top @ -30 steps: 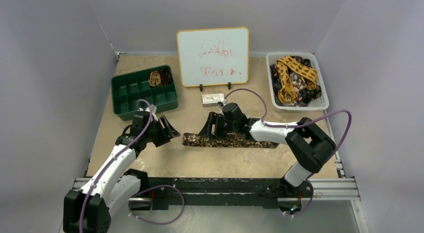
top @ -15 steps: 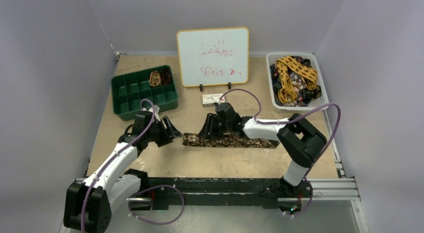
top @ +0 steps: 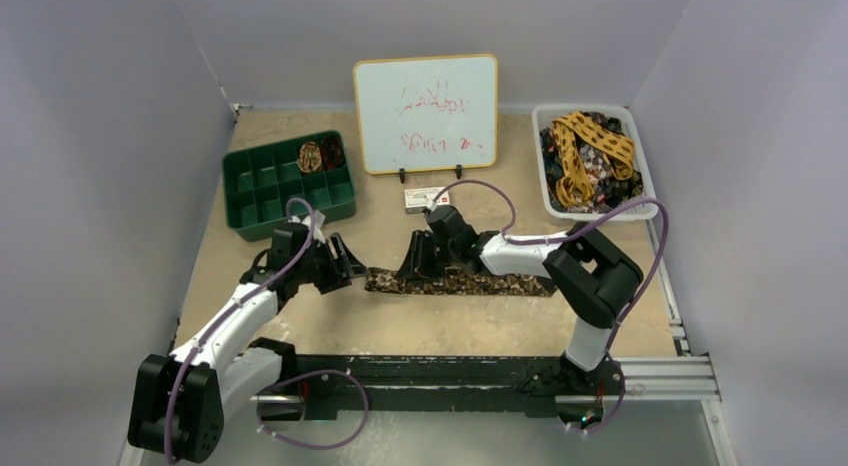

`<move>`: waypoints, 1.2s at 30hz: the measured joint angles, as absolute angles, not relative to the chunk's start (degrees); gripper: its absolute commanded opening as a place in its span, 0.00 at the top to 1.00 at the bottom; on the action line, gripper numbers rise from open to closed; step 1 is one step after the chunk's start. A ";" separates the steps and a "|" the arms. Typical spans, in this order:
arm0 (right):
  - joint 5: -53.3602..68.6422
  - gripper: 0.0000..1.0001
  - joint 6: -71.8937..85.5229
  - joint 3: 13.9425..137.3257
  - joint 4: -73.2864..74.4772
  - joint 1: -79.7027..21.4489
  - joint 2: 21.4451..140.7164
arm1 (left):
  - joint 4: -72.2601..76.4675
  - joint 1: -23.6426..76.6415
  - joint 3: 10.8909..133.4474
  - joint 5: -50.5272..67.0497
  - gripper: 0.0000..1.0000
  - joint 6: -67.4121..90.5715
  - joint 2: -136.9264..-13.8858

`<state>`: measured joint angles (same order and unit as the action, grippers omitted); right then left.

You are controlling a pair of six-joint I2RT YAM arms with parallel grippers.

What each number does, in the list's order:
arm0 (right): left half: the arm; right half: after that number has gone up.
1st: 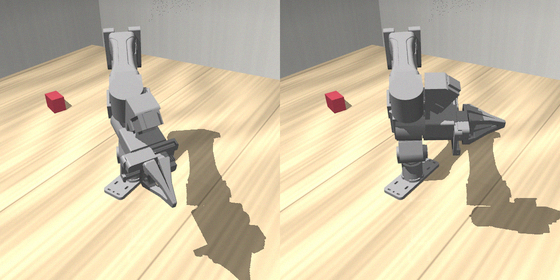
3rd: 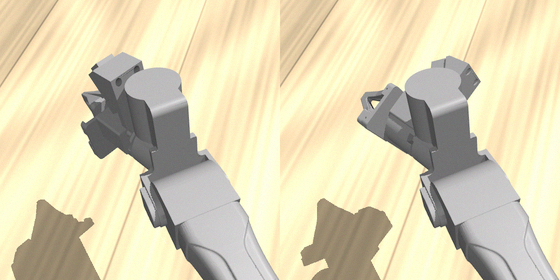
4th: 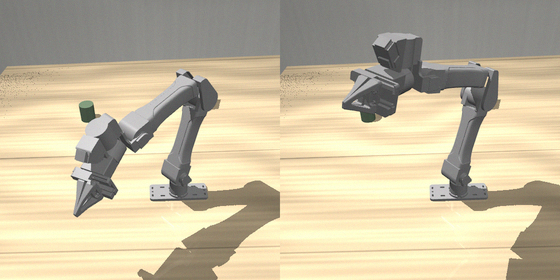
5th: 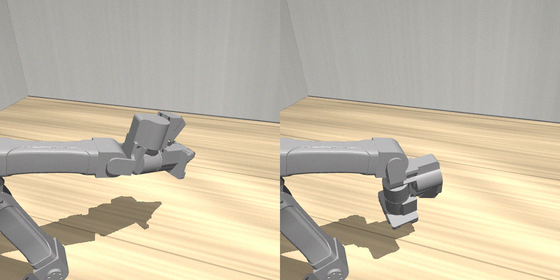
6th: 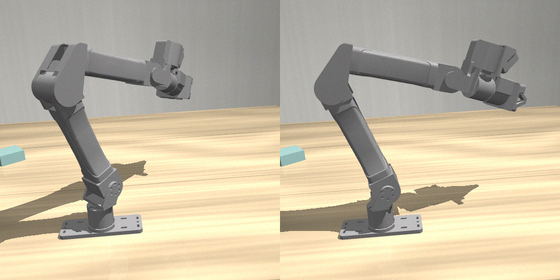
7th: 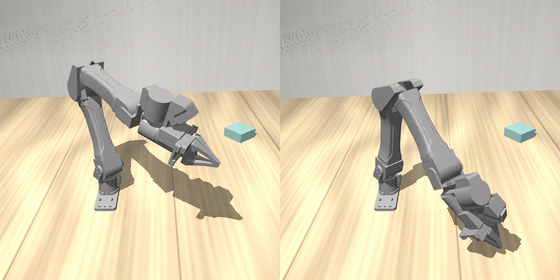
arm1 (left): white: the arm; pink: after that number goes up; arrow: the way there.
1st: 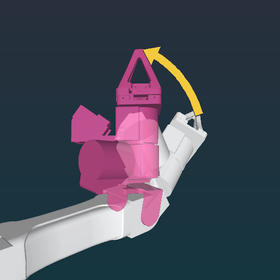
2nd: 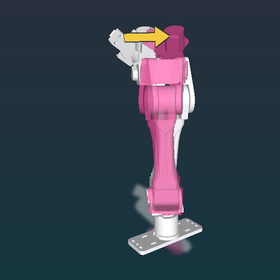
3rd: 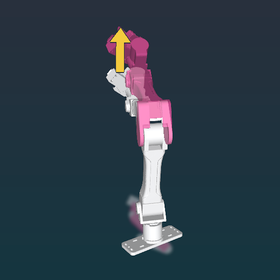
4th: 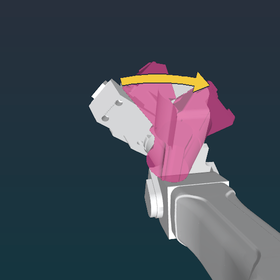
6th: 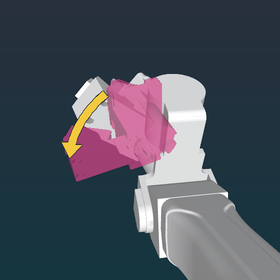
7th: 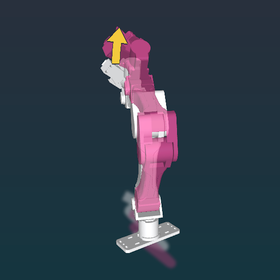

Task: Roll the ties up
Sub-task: Roll the tie at the center of the board.

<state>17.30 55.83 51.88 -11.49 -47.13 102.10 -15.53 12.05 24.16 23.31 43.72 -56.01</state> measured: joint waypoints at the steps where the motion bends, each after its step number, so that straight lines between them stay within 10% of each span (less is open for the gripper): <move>1: 17.61 0.59 55.72 51.99 -11.46 -47.13 102.10 | -15.31 12.05 24.05 23.46 0.43 43.72 -56.03; 12: 17.61 0.52 53.74 52.16 -10.72 -47.13 100.49 | -14.44 12.05 23.83 23.83 0.43 43.75 -56.03; 36: 20.49 0.80 53.74 52.07 -11.18 -46.78 102.74 | -13.32 12.05 23.79 25.32 0.43 41.41 -57.34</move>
